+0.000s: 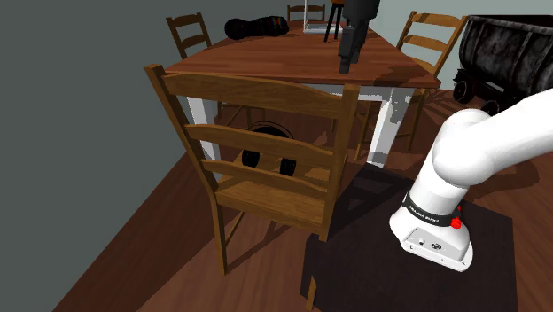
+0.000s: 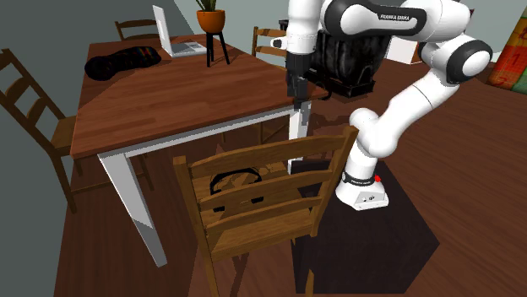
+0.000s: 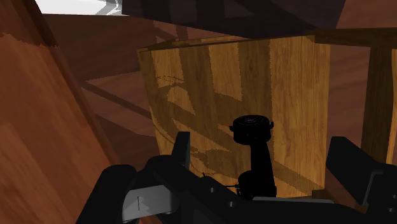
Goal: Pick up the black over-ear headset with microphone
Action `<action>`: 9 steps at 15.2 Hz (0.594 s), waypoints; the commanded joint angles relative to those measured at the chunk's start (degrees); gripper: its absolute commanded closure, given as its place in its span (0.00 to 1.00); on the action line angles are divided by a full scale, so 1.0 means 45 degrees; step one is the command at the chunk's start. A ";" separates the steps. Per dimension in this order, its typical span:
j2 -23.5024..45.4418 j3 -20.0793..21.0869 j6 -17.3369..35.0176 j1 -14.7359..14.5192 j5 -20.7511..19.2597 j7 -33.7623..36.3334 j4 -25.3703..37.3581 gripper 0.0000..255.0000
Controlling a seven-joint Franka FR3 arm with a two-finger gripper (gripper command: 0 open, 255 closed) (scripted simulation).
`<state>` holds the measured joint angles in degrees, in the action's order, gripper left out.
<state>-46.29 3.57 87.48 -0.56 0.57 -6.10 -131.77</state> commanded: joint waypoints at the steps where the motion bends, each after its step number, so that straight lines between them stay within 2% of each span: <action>1: 0.0000 0.0000 0.0000 0.0000 0.0000 0.0000 0.0000 0.00; 9: 0.2778 0.0673 0.3039 -0.0195 0.0343 0.0416 -0.0320 0.00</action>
<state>-35.75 6.27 99.37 -1.39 2.03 -4.40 -133.45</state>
